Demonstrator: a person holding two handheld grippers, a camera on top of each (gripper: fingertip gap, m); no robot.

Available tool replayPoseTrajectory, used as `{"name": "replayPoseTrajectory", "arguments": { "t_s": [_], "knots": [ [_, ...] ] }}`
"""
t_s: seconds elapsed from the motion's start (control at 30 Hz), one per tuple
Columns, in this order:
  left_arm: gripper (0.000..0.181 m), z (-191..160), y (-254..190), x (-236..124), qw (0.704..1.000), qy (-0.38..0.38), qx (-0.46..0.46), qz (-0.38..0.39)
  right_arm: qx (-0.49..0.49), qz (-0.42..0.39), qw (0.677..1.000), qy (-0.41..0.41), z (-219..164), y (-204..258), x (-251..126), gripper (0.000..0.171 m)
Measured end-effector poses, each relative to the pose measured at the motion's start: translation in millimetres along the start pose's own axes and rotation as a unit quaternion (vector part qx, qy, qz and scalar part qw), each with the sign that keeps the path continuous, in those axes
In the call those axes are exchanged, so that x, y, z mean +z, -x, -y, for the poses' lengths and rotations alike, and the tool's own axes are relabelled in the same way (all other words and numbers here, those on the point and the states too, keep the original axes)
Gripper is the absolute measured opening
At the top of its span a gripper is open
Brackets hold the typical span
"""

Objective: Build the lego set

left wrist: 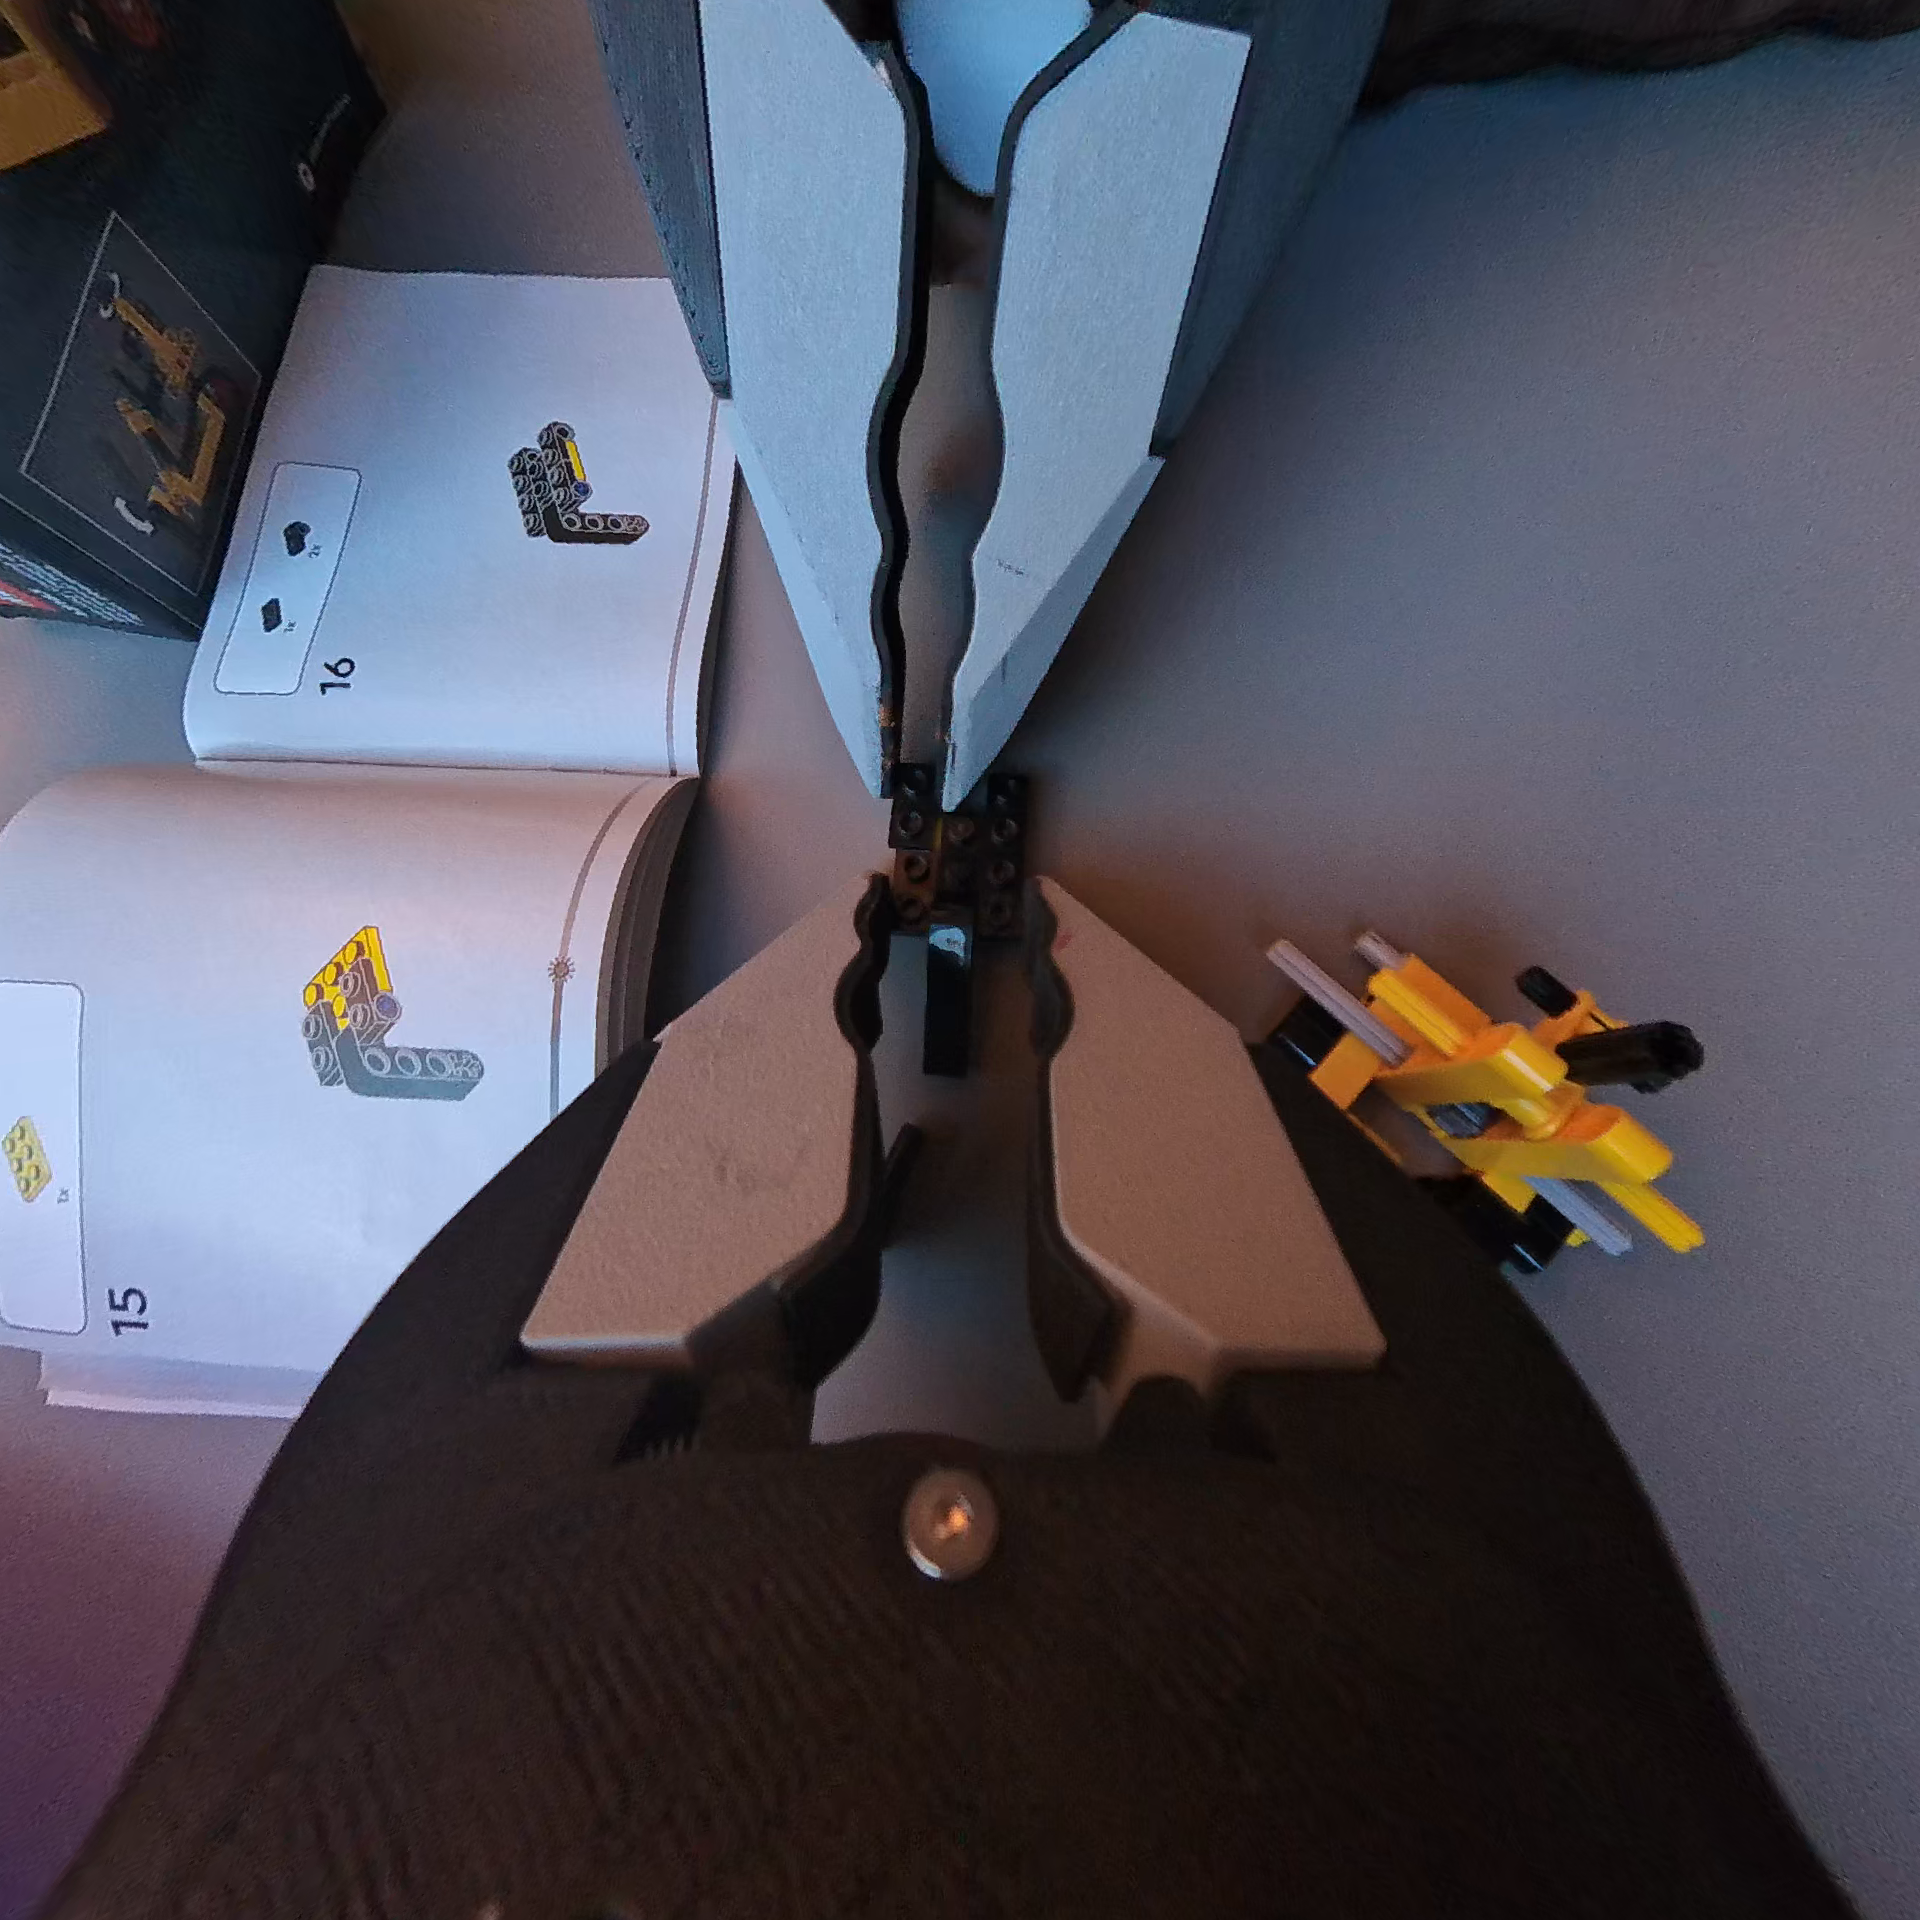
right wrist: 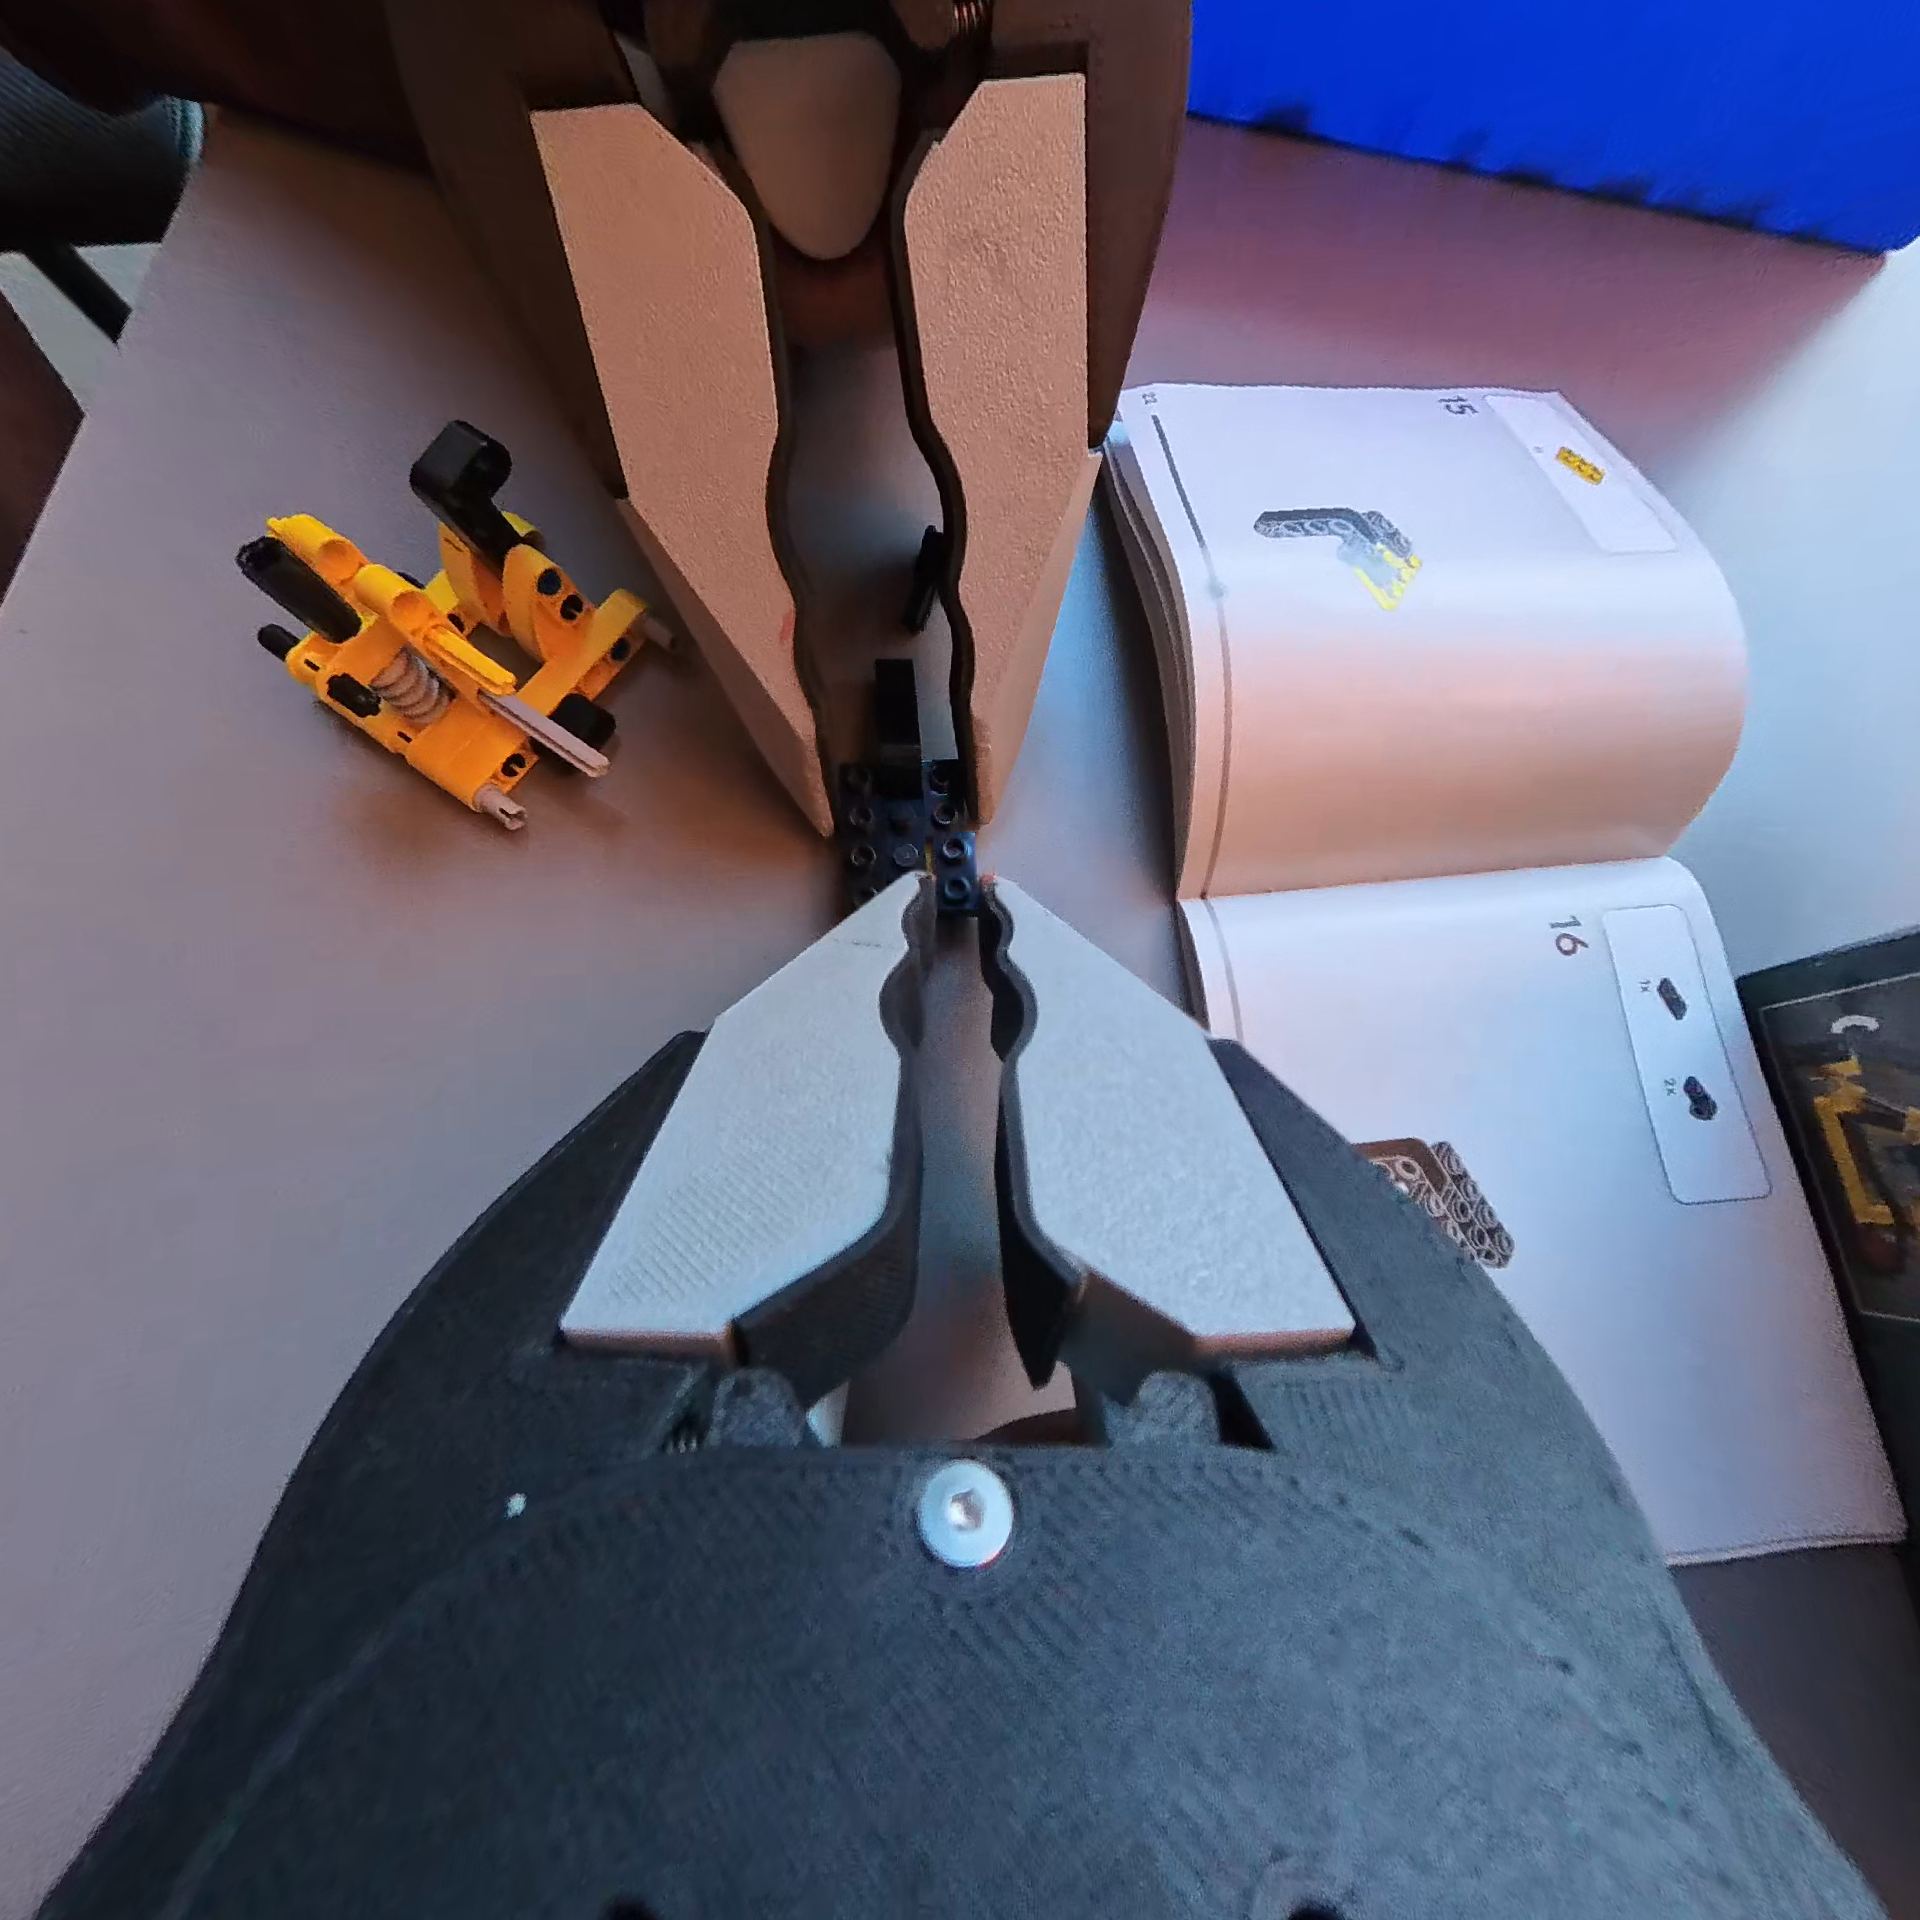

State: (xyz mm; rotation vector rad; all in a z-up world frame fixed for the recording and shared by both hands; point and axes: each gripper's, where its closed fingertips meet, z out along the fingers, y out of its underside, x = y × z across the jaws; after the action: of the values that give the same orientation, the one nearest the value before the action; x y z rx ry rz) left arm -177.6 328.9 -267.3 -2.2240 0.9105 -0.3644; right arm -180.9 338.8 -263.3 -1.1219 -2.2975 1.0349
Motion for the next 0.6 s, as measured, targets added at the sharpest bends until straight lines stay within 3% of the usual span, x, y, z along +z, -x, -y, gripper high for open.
{"name": "replayPoseTrajectory", "arguments": {
  "t_s": [0.27, 0.6],
  "knots": [
    [0.023, 0.0, -0.3, -0.1, 1.0, -0.001, -0.001, 0.0, 0.007, 0.006, 1.0, -0.013, 2.3, 0.7, -3.2, 0.015],
    [0.023, 0.3, -0.3, 0.1, 1.0, -0.001, -0.002, 0.0, 0.016, 0.016, 1.0, -0.02, 5.9, 2.0, -2.9, 0.0]
  ]
}}
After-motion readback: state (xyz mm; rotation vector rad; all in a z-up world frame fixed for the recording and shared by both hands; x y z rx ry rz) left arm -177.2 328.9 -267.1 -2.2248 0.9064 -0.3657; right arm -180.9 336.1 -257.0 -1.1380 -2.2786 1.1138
